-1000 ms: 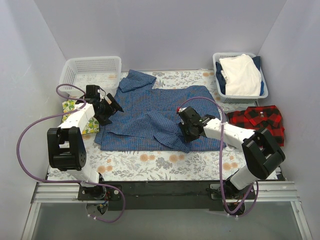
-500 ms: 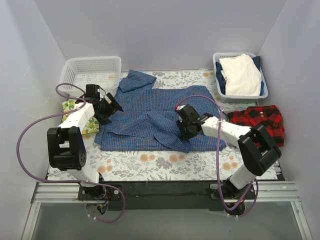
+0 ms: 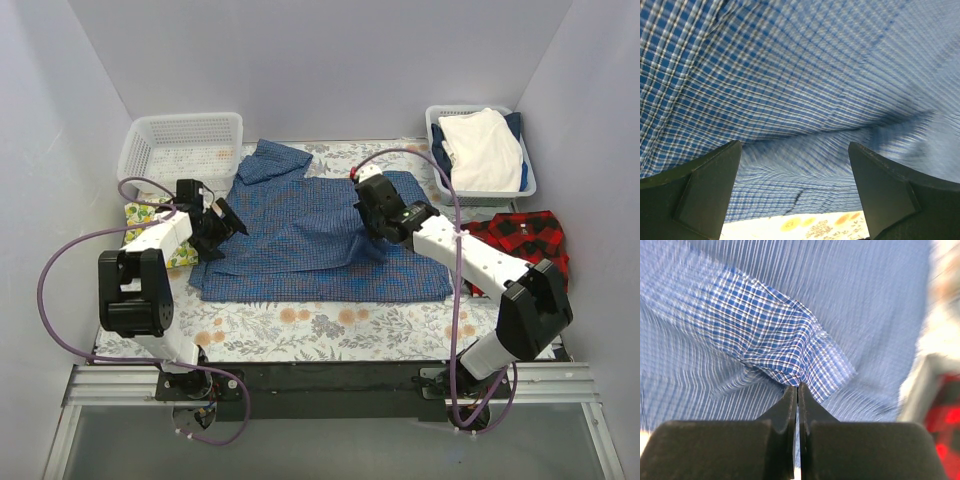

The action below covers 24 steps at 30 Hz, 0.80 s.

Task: Fold and stack the long sleeve shirts
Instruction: Fold the shirt

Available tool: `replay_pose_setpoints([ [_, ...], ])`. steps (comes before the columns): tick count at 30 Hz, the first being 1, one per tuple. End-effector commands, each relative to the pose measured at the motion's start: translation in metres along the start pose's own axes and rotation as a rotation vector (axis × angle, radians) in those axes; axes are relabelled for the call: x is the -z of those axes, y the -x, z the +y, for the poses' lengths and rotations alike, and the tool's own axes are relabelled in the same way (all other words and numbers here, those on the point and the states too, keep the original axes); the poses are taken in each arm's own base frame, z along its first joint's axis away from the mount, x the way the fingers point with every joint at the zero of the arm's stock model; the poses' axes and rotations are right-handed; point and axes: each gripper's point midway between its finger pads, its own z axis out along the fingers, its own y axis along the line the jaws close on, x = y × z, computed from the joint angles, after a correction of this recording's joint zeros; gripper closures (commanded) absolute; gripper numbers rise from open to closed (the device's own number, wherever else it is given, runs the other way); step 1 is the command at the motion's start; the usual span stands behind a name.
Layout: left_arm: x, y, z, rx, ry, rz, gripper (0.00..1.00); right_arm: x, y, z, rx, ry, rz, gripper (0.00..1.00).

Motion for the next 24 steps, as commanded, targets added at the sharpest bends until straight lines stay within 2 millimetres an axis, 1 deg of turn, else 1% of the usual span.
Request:
replay_pose_setpoints([
  [1, -0.016, -0.009, 0.019, 0.003, 0.049, 0.015, 0.11, 0.019, 0.049, -0.04, 0.077, -0.183, -0.102, 0.99],
  [2, -0.019, -0.012, 0.025, 0.007, 0.066, 0.021, 0.11, 0.019, 0.053, -0.039, 0.088, -0.186, -0.107, 0.99],
  [4, -0.026, -0.016, 0.033, 0.014, 0.096, 0.027, 0.12, 0.012, 0.048, -0.037, 0.099, -0.181, -0.084, 0.99],
  [6, -0.03, -0.019, 0.039, 0.02, 0.116, 0.032, 0.12, 0.006, 0.036, -0.035, 0.105, -0.175, -0.053, 0.99],
  [8, -0.032, -0.017, 0.042, 0.022, 0.128, 0.02, 0.12, 0.001, 0.027, -0.034, 0.108, -0.174, -0.03, 0.99],
  [9, -0.034, -0.017, 0.046, 0.024, 0.14, 0.016, 0.12, -0.003, 0.019, -0.033, 0.118, -0.171, -0.007, 0.99],
  [10, -0.035, -0.018, 0.044, 0.017, 0.142, 0.019, 0.12, -0.004, 0.017, -0.034, 0.119, -0.177, 0.002, 0.99],
  [11, -0.037, -0.024, 0.04, -0.008, 0.142, 0.027, 0.12, -0.005, 0.012, -0.035, 0.124, -0.183, 0.02, 0.99],
  [12, -0.038, -0.024, 0.041, -0.009, 0.148, 0.025, 0.12, -0.008, 0.01, -0.035, 0.133, -0.182, 0.038, 0.96],
  [13, -0.039, -0.024, 0.043, -0.014, 0.158, 0.023, 0.12, -0.012, 0.008, -0.036, 0.137, -0.18, 0.052, 0.83],
  [14, -0.04, -0.024, 0.044, -0.018, 0.166, 0.02, 0.12, -0.014, 0.003, -0.038, 0.146, -0.181, 0.087, 0.72],
  [15, -0.04, -0.023, 0.046, -0.02, 0.175, 0.017, 0.12, -0.022, 0.003, -0.038, 0.138, -0.188, 0.116, 0.63],
  [16, -0.04, -0.022, 0.048, -0.025, 0.183, 0.011, 0.12, -0.023, -0.003, -0.046, 0.131, -0.21, 0.162, 0.43],
  [18, -0.041, -0.022, 0.049, -0.028, 0.191, 0.011, 0.12, -0.03, -0.002, -0.048, 0.102, -0.222, 0.181, 0.35],
  [19, -0.041, -0.022, 0.049, -0.03, 0.191, 0.009, 0.12, -0.032, 0.005, -0.052, 0.063, -0.225, 0.167, 0.29],
  [21, -0.042, -0.022, 0.05, -0.034, 0.196, 0.009, 0.12, -0.034, 0.017, -0.052, 0.008, -0.216, 0.13, 0.27],
  [22, -0.042, -0.022, 0.05, -0.035, 0.195, 0.013, 0.12, -0.033, 0.028, -0.053, -0.033, -0.21, 0.095, 0.26],
  [24, -0.041, -0.023, 0.049, -0.037, 0.193, 0.012, 0.12, -0.028, 0.038, -0.044, -0.055, -0.146, 0.069, 0.26],
])
